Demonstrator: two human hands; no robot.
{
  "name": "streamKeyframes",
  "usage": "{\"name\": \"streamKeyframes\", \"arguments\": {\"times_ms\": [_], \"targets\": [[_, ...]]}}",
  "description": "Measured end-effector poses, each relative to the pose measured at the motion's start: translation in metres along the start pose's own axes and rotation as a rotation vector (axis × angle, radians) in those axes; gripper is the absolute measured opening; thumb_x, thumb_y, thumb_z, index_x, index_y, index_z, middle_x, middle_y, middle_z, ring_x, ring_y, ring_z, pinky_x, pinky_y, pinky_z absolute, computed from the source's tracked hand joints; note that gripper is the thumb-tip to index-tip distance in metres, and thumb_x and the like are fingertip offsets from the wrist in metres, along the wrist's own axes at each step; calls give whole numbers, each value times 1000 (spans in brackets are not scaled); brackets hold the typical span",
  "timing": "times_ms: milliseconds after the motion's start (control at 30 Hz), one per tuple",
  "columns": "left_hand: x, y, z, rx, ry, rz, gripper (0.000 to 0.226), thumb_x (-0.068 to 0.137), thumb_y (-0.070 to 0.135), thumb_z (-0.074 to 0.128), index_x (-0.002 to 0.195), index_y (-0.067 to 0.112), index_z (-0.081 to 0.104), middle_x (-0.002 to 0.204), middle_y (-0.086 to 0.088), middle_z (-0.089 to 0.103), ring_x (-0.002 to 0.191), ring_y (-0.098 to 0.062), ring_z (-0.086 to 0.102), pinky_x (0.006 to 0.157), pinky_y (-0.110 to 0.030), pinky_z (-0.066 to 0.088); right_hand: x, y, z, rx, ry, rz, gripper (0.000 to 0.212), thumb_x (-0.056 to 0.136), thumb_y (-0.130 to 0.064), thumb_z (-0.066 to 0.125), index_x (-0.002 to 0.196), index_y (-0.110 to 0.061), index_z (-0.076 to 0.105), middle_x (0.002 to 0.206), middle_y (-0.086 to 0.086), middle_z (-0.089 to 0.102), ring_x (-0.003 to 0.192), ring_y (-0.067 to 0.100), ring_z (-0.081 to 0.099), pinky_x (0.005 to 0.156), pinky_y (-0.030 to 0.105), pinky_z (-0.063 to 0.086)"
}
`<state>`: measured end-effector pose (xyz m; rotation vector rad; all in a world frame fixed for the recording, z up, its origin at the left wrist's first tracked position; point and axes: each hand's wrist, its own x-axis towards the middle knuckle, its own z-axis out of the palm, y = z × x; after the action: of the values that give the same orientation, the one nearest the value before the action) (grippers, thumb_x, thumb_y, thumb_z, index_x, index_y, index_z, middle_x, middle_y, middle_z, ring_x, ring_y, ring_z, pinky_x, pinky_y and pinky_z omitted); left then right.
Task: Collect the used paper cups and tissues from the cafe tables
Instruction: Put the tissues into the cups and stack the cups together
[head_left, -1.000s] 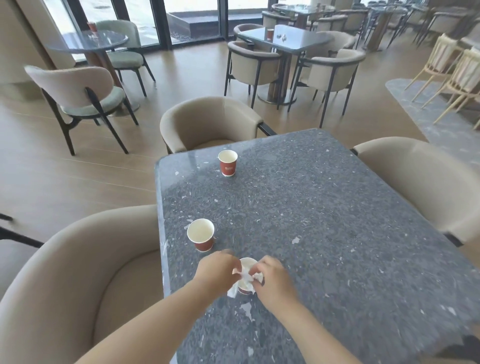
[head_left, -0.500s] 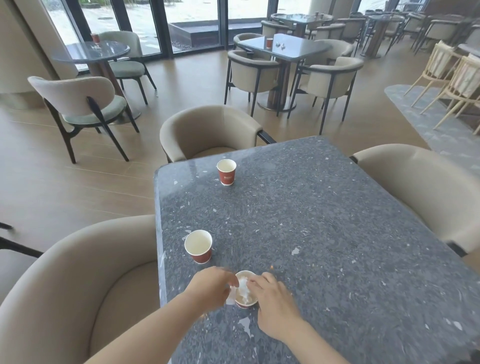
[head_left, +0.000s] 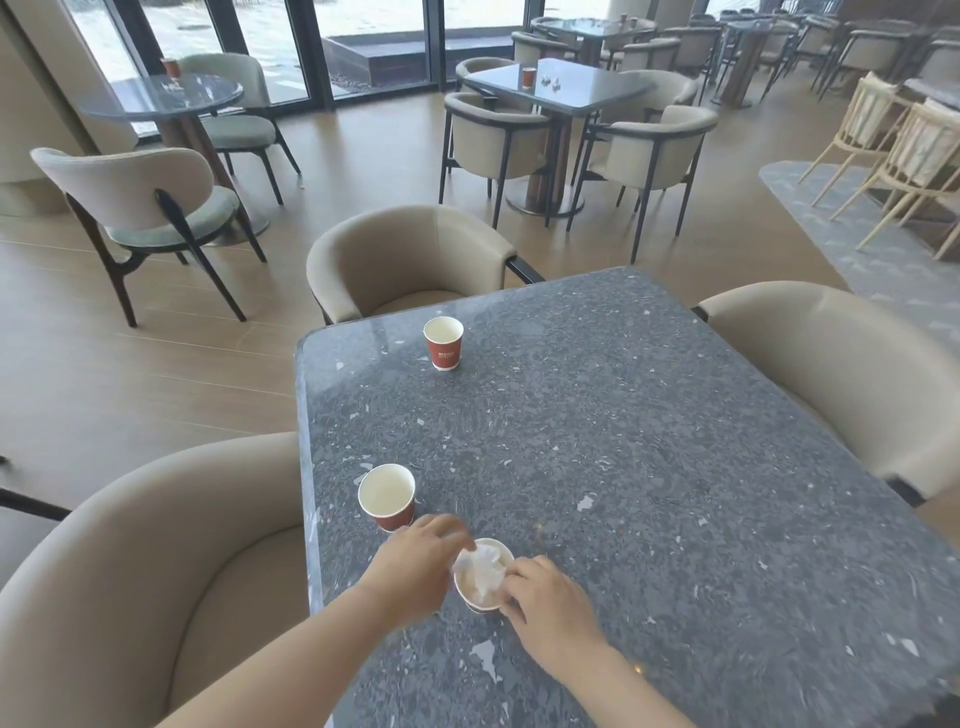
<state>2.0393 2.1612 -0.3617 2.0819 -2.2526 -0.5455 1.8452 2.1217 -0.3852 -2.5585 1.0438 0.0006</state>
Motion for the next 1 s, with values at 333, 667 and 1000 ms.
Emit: {"name": "streamKeyframes", "arguments": {"times_ms": [333,667,1000], "targets": [[2,-51,-22,154,34,-392,47,89,37,53,132,28,37,134,8,42,127,-17,39,98,-33,38,54,0,-17,56,92,68,17,95,-19,40,93,-14,55,104,-2,56,95,20,48,63,29,38],[42,-73,-19,239,-22,-360,33,89,13,50,113,35,56,111,11,59,115,-15,53,111,-47,15,102,32,-22,-52,206,250,12,93,-15,44,96,-16,56,107,-3,56,96,19,48,62,30,42],[119,-74,-36,303,42,-174,31,91,14,48,112,34,56,111,11,59,114,-16,52,112,-47,15,130,73,-45,-35,360,319,12,84,-19,61,96,-17,59,109,-4,57,94,22,52,60,29,44]]}}
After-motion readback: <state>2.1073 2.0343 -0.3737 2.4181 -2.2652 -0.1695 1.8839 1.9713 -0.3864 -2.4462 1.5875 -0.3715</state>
